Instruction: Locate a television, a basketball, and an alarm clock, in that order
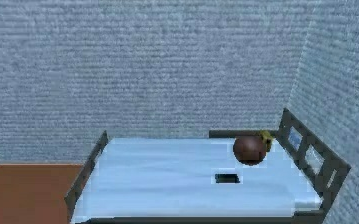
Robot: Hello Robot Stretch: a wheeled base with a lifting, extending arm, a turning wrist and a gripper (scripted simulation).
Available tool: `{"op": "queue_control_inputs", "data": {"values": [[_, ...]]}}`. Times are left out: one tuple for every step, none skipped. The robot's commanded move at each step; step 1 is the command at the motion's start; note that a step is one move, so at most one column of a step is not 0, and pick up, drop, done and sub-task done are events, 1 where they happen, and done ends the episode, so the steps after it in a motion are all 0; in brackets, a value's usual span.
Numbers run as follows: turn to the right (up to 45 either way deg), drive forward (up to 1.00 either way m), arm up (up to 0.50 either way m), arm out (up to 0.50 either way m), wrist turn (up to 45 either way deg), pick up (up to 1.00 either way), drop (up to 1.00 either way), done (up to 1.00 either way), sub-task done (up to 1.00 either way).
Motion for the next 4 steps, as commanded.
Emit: {"op": "queue_control_inputs", "data": {"values": [[15.0, 0.00, 0.00, 0.00, 0.0, 0.00, 0.00, 0.00, 0.00], [0.0, 0.35, 0.00, 0.00, 0.0, 0.00, 0.00, 0.00, 0.00], [9.0, 0.00, 0.00, 0.00, 0.0, 0.00, 0.00, 0.00, 0.00], [0.0, 0.00, 0.00, 0.00, 0.0, 0.00, 0.00, 0.00, 1.00]]}}
